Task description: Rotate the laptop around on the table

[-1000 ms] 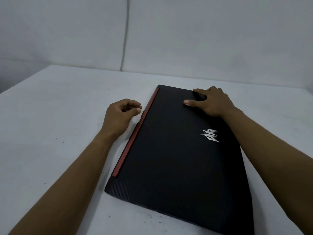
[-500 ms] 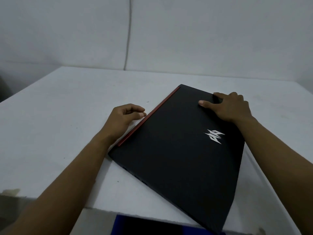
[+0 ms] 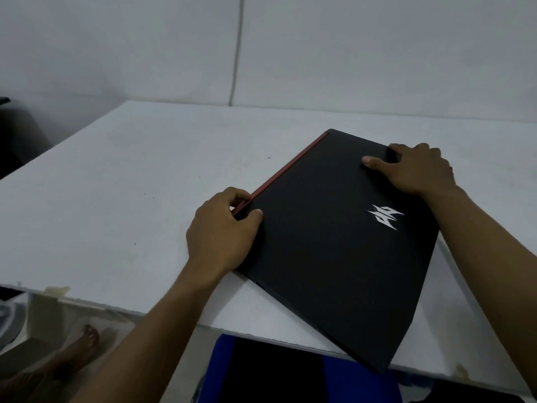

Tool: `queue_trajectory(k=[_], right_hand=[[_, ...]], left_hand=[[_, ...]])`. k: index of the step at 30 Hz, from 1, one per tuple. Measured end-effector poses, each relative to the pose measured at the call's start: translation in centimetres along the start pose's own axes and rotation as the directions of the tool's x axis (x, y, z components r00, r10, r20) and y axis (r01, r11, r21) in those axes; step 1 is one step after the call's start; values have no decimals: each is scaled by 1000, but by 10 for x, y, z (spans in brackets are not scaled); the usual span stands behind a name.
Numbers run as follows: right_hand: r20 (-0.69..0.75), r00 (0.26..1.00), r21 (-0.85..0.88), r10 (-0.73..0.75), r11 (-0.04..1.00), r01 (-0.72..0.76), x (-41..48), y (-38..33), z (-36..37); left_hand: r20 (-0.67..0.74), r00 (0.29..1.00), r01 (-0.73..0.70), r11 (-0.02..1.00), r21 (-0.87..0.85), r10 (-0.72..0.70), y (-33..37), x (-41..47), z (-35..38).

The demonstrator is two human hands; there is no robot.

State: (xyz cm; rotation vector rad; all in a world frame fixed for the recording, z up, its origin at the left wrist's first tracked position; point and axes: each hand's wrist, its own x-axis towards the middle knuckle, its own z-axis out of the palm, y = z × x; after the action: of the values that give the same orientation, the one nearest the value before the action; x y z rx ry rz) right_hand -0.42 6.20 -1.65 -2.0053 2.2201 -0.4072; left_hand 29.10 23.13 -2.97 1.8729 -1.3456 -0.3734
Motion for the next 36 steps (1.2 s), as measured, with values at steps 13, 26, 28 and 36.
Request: queue_trajectory(k=[13, 26, 28, 36], right_hand=[[-36, 994, -29, 107, 994, -108, -6, -9, 0], [-107, 973, -119, 204, 969, -216, -18, -11, 2], [-107, 974, -125, 201, 969, -214, -22, -8, -1], [-103, 966, -101, 238, 963, -249, -49, 5, -8]], left_hand=[[-65, 997, -39, 991, -129, 31, -11, 61, 4], [-47, 998, -43, 959, -281, 31, -22, 146, 10], [-58, 998, -11, 944, -330, -9, -24, 150, 11], [-77, 983, 108, 870, -480, -164, -31, 147, 9]])
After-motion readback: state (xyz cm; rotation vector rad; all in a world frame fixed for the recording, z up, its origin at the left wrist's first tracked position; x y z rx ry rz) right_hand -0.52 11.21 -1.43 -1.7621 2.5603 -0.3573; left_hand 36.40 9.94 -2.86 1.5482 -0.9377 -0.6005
